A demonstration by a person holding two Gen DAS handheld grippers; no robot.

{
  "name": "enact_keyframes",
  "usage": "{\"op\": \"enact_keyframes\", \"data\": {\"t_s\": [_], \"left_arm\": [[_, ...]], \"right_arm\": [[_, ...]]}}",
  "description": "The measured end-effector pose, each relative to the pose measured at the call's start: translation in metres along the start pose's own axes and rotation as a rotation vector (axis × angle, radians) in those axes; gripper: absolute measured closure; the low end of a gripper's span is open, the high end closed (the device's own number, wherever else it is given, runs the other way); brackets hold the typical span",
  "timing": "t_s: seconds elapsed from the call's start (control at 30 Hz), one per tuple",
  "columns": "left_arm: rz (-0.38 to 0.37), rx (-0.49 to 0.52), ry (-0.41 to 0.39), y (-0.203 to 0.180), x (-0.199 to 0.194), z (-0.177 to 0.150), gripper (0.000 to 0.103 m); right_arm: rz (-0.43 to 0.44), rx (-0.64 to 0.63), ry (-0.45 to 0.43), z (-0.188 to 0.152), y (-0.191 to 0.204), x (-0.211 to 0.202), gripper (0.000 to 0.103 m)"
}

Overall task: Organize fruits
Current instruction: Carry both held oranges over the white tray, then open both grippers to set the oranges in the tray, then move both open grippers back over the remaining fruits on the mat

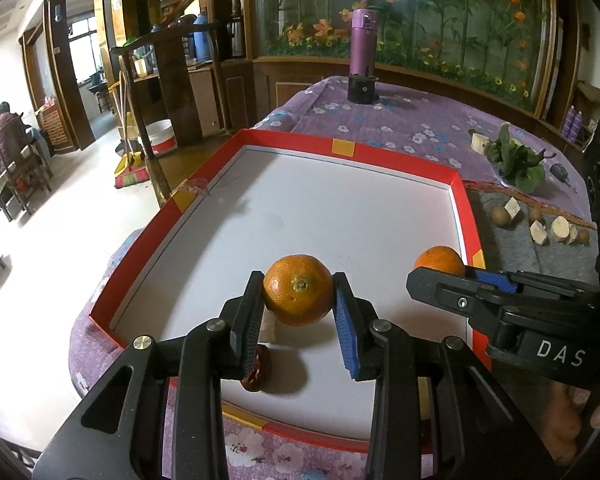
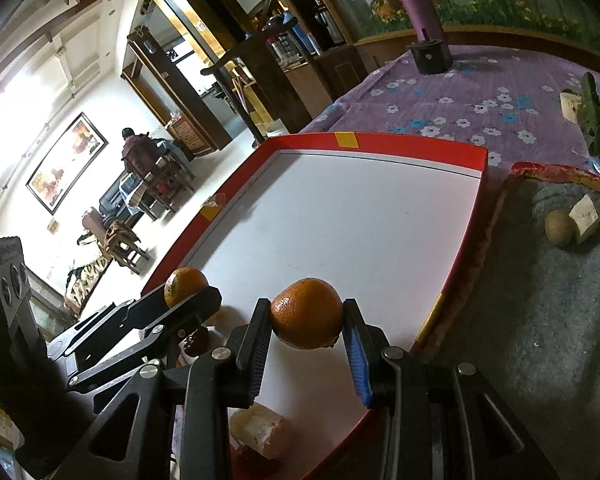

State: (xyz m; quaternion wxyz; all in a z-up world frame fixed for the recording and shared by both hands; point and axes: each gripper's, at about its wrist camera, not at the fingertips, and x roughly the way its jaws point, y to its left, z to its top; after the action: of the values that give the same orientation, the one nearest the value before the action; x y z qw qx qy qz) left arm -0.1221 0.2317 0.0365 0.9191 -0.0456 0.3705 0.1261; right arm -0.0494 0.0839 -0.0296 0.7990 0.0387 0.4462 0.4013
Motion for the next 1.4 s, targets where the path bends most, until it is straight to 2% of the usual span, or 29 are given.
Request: {"op": "enact_keyframes", "data": {"t_s": [0.17,0.3,0.43,0.7,0.87,1.23,1.4], "left_arm": [[0.020,0.002,0.019,-0.002,0.005,-0.001,0.070],[0.064,0.007,0.032,-0.004,0.008,-0.001,0.070],[0.091,0.008,0.044,-0.004,0.010,0.001,0.069],[0.141,0.037,0.009,-0.014,-0.001,0.004,0.068],[0.171,0.065,-0.033,-0.025,-0.014,0.011,0.062],[0.173,0.141,-0.086,-0.067,-0.037,0.022,0.062],[0.129,0.189,-0.082,-0.094,-0.042,0.025,0.062]], "right_arm": [[-0.021,0.015,0.016,0.002,-0.004,0.004,0.068],[-0.032,0.010,0.016,0.001,-0.006,0.003,0.068],[-0.013,0.010,0.009,0.001,-0.005,-0.001,0.065],[0.025,0.032,-0.103,0.002,-0.011,-0.028,0.062],[0.034,0.064,-0.125,0.004,-0.020,-0.038,0.062],[0.049,0.139,-0.217,0.002,-0.053,-0.084,0.062],[0.022,0.175,-0.267,-0.003,-0.082,-0.118,0.062]]}}
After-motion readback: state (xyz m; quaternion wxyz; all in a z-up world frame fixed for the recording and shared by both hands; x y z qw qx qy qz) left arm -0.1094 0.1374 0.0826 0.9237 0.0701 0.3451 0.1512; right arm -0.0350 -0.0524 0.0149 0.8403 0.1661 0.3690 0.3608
